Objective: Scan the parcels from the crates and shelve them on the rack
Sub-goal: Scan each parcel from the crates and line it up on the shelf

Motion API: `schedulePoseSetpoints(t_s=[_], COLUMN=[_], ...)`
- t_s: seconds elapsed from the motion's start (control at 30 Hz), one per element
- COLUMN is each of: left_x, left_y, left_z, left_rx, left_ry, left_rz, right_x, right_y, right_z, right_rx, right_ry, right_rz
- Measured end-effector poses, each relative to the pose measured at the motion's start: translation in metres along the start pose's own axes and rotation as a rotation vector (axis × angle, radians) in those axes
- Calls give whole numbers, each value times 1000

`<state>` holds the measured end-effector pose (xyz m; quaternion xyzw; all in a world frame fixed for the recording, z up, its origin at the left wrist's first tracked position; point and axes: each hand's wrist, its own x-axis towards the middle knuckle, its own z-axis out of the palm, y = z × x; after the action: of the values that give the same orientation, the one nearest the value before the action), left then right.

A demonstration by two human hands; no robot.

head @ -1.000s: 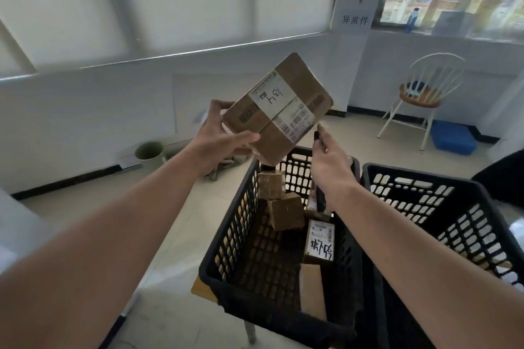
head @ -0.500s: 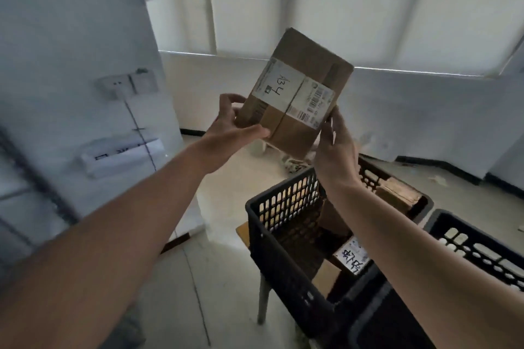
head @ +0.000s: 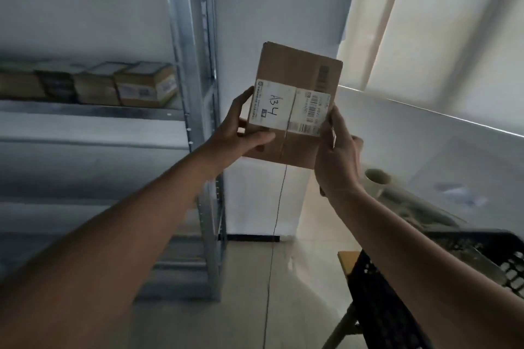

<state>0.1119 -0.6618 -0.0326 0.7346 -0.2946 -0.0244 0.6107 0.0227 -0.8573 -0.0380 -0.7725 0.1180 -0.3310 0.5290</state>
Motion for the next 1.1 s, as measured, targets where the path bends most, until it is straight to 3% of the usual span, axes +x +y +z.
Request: schedulePoseSetpoints(t_s=[0.2,0.57,1.1], left_x=[-76,-208,-304], left_y=[-2,-37,-117], left_z=[-131,-364,-601], left_rx=[9,211,357], left_ry=[259,481,872], left_rz=[-67,-195,-343], right_x=[-53,-166,-231], right_y=[-56,-142,-192], right_z=[128,346,654], right_rx=[70,127,162], right_ry=[-184,-438,-848], right_rz=[-40,-91,-135])
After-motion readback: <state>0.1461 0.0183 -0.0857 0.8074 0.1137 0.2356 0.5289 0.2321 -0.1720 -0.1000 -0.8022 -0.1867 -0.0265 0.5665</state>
